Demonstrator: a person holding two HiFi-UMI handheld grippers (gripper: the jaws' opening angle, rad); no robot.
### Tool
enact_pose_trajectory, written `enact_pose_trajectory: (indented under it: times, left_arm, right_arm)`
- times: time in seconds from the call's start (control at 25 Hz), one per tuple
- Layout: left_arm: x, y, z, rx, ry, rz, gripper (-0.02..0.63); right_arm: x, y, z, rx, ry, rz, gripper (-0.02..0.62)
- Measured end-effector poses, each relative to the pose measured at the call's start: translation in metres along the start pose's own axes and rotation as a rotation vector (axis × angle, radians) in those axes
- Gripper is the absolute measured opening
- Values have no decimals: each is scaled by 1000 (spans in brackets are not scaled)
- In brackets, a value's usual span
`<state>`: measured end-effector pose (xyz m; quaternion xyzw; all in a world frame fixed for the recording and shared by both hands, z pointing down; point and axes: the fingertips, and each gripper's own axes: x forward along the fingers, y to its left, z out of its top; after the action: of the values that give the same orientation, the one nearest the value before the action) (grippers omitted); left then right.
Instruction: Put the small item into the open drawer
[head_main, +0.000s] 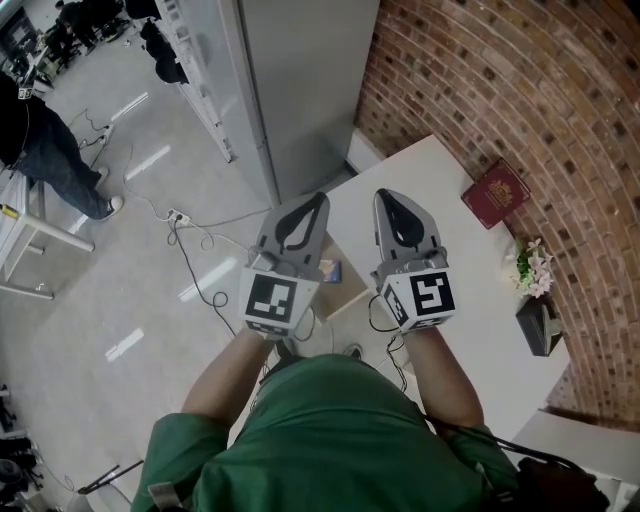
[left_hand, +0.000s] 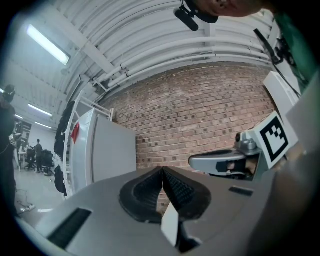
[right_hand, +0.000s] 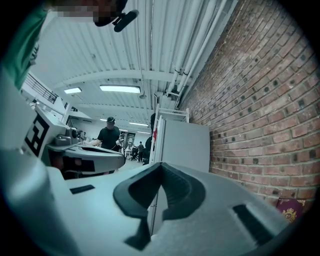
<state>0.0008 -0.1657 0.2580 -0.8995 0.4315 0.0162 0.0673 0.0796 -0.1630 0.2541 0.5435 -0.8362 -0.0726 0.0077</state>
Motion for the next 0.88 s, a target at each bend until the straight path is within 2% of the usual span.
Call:
enact_pose_trajectory:
  times: [0.2, 0.88]
  left_arm:
    - [4, -5, 2, -16, 39, -13, 8]
    - [12, -15, -1, 19, 3, 4, 8]
  right_arm:
    - [0, -5, -1, 3, -5, 5, 2]
    - [-7, -13, -5, -5, -5, 23, 3]
